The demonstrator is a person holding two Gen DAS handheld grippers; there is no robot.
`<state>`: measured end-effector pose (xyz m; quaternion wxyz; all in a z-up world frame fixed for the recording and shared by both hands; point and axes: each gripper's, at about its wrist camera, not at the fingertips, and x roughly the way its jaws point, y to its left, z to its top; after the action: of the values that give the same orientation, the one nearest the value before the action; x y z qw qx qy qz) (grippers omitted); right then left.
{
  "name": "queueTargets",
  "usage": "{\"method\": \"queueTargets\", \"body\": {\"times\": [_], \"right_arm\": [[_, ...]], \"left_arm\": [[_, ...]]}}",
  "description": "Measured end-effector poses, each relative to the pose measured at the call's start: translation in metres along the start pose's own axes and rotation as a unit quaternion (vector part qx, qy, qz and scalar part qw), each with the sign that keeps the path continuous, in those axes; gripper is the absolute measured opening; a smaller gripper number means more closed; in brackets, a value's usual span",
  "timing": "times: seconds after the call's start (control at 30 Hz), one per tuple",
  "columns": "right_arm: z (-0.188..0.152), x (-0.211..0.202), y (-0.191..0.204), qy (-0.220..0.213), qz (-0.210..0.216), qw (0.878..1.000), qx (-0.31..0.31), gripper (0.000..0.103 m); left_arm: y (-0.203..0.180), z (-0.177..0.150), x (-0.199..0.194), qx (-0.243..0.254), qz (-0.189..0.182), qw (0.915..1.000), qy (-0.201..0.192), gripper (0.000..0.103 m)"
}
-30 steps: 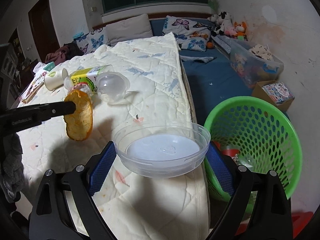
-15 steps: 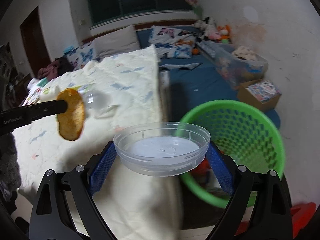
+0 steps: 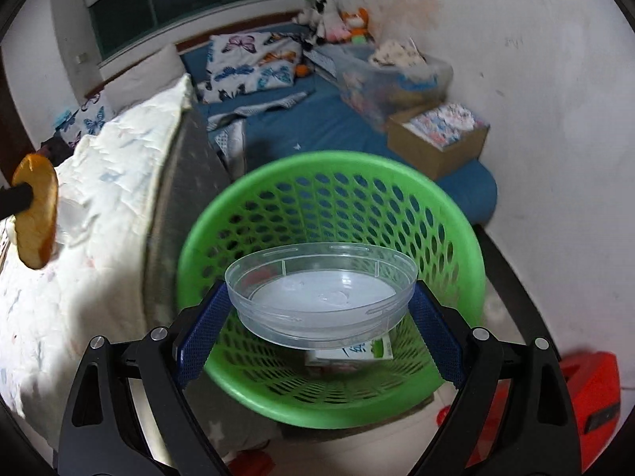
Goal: Collect trash
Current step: 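Carry the round lid and bread slice to the green basket and release both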
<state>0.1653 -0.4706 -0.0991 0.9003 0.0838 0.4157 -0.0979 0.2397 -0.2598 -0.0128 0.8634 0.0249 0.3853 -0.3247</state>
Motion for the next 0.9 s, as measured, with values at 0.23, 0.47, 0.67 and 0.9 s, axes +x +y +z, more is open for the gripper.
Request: {"method": "queueTargets", "body": {"times": [0.23,0.47,0.67,0.9], "right_arm": [[-0.007,0.028,-0.014,0.033,-0.01,0.999,0.01,0.089],[-0.01,0.046,-0.024,0.048,-0.016,0.998,0.022,0.09],[-0.011,0.05,-0.026,0.055,-0.017,0.998,0.026,0.09],[-0.012,0.046,-0.025,0.046,-0.021,0.999,0.018,0.09]], "left_arm": [[-0.024,0.007,0.03,0.024,-0.002,0.9995,0.023,0.005],[-0.035,0.012,0.051,0.039,0.001,0.9986,0.036,0.005],[-0.04,0.016,0.071,0.045,-0.002,0.9978,0.049,0.005],[-0.047,0.016,0.09,0.048,-0.002,0.9968,0.064,0.005]]}}
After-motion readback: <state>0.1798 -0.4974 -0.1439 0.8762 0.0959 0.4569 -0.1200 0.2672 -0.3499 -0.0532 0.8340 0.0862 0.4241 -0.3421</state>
